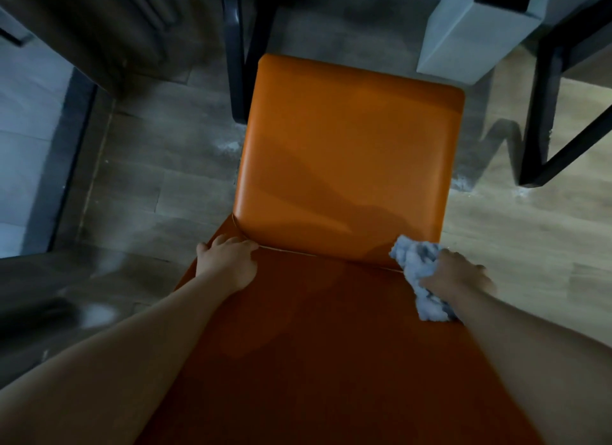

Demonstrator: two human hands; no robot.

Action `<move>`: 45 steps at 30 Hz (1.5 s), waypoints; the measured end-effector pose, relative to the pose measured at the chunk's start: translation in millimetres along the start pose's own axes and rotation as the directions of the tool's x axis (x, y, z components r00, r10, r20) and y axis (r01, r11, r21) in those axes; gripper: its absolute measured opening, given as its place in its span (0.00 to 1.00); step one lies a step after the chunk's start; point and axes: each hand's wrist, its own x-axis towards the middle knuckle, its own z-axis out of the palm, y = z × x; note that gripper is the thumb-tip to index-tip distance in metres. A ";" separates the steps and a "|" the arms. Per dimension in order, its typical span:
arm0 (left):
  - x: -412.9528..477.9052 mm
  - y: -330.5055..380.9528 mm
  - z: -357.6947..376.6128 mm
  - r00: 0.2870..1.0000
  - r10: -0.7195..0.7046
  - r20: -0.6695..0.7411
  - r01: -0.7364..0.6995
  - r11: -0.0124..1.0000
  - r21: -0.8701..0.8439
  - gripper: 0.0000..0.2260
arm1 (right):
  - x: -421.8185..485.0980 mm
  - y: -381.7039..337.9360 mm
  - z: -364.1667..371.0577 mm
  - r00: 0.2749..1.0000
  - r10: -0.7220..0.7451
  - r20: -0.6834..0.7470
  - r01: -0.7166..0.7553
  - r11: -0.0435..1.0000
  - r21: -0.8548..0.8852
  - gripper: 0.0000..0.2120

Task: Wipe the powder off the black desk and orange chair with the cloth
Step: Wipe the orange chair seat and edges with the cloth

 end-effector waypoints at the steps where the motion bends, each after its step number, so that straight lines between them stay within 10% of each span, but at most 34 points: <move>1: -1.2 -0.4 -1.2 1.000 -0.005 -0.013 0.005 1.000 -0.009 0.21 | -9.1 -14.8 7.8 0.999 -0.036 -0.001 0.036 0.998 0.044 0.20; 9: -17.1 -22.7 -15.0 0.984 -0.153 -0.090 0.151 0.988 -0.025 0.14 | -134.8 -179.2 25.7 0.779 -0.621 0.090 0.445 0.649 0.617 0.25; 16: -19.8 -37.5 -16.0 0.996 -0.083 0.033 0.087 0.982 -0.170 0.15 | -46.8 -15.2 1.1 0.998 -0.022 0.060 0.015 0.993 0.117 0.26; 25: -11.8 -42.6 -19.1 0.979 -0.195 -0.051 0.162 0.913 -0.376 0.14 | -149.3 -210.7 18.5 0.806 -0.584 0.097 0.355 0.606 0.712 0.25; 32: -13.8 -48.3 -21.3 0.955 -0.289 0.072 0.260 0.690 -0.676 0.13 | -88.2 -95.0 16.0 0.984 -0.108 0.145 0.053 0.938 0.342 0.31; 40: -18.1 -47.8 -23.1 0.949 -0.314 0.011 0.173 0.493 -0.853 0.15 | -153.0 -221.3 17.9 0.790 -0.613 -0.010 0.428 0.540 0.725 0.22; 45: -26.7 -36.0 -19.5 0.975 -0.218 0.042 0.192 0.732 -0.654 0.23 | -80.4 -91.2 26.6 0.984 -0.132 0.123 0.079 0.927 0.366 0.22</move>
